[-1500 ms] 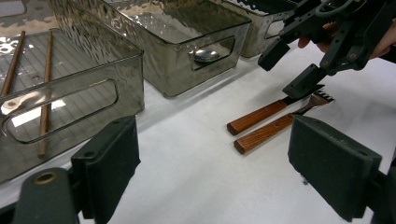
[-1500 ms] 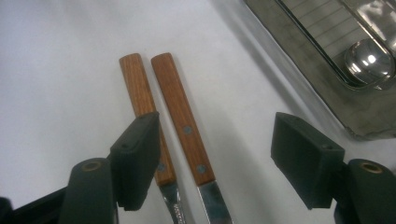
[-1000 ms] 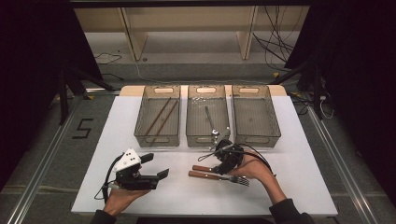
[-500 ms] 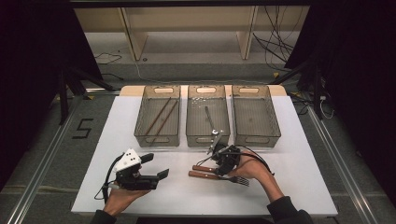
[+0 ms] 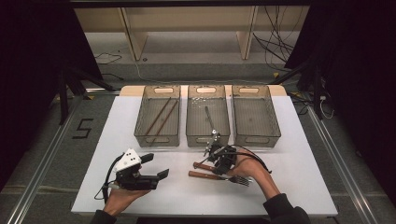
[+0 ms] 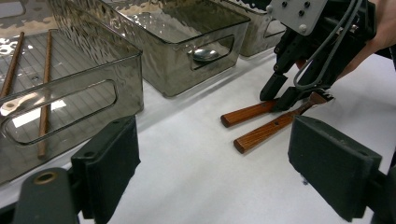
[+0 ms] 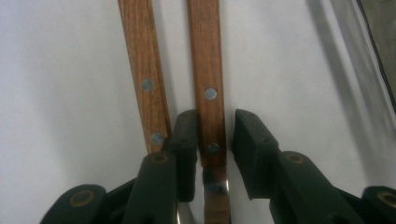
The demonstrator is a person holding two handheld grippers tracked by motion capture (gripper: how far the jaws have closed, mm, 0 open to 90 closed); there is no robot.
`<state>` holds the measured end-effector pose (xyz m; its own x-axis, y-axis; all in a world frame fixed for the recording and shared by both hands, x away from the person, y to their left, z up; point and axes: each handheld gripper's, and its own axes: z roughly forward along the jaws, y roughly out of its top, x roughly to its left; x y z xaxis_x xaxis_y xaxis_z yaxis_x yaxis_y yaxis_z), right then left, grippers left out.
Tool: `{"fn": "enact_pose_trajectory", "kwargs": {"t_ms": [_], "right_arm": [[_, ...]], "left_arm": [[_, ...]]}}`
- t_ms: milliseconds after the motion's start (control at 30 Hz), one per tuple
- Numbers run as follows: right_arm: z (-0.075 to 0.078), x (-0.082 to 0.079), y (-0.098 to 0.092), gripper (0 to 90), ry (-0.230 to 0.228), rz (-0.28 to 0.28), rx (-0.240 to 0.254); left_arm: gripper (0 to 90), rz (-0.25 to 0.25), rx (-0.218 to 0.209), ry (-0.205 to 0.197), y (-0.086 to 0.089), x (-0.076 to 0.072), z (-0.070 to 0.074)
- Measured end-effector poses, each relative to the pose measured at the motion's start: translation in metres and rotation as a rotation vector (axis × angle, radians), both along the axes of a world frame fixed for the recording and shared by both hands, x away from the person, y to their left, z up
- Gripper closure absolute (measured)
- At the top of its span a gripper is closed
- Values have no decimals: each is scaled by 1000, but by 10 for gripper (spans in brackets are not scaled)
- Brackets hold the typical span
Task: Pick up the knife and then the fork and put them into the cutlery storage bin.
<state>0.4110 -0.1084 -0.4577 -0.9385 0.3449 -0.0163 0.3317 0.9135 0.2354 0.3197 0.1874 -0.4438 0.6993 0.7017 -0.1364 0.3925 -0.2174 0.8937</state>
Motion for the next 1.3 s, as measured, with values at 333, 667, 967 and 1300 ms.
{"fn": "enact_pose_trajectory", "kwargs": {"t_ms": [333,667,967,1300], "right_arm": [[1,4,4,763,20,13,-35],[2,4,7,771,21,23,-50],[2,9,9,764,49,5,-62],[2,9,12,767,51,-4,-88]], "left_arm": [[160,-3,1,3,0,0,0],[161,-3,1,3,-1,0,0],[161,-6,2,3,-1,-1,0],[161,-6,4,3,-1,-1,0]]}}
